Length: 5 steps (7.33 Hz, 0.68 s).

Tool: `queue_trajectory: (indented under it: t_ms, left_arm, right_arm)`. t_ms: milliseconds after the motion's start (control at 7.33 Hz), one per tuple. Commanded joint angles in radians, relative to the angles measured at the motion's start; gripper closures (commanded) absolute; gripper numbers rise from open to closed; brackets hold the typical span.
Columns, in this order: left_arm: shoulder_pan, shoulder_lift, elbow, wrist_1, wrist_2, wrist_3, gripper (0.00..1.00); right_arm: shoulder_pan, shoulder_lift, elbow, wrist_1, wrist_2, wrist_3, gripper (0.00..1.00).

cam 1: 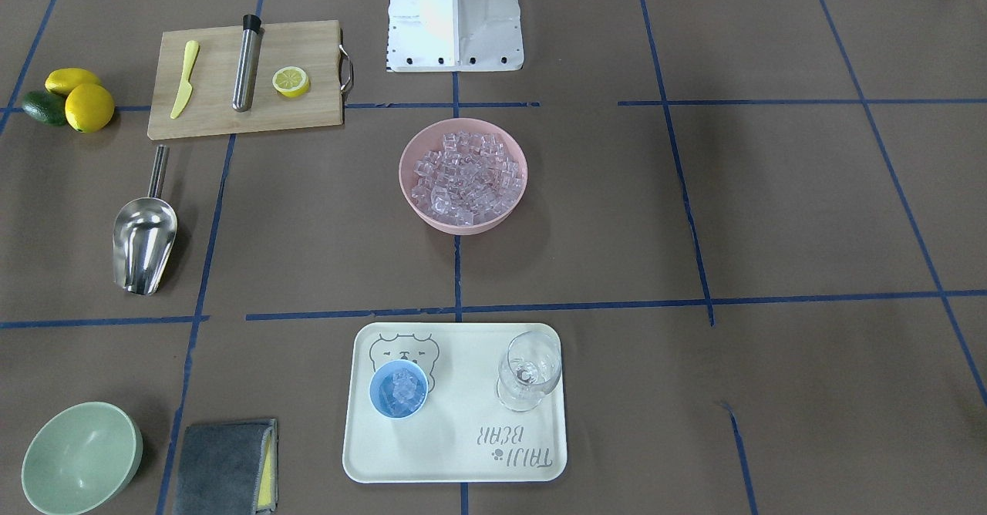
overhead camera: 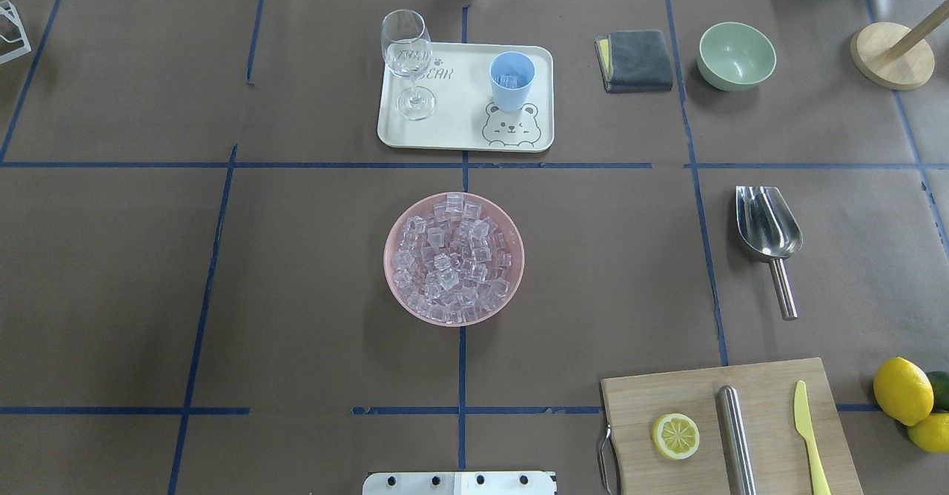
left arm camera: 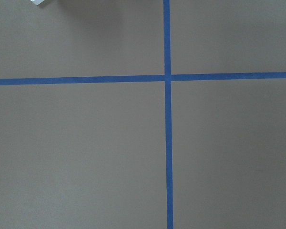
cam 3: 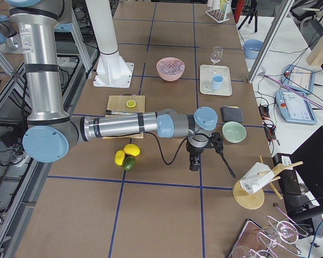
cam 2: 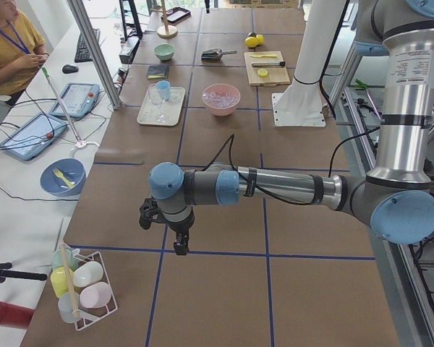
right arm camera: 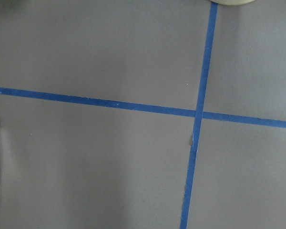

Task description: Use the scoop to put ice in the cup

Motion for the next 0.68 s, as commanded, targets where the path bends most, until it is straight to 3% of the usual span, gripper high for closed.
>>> queue_trajectory:
  t_ms: [0,546]
  left_arm:
    - [-0.001,-0.01,-0.005,-0.001,-0.002,0.002,0.0]
    - [-0.001,-0.009,-0.004,-0.005,-0.001,0.002,0.0]
  right_arm:
    - [0.0,0.0,-0.005,0.001,0.007,-0.003,0.0]
    - [0.0,-0.006,-0.005,0.002,0.023,-0.015,0.0]
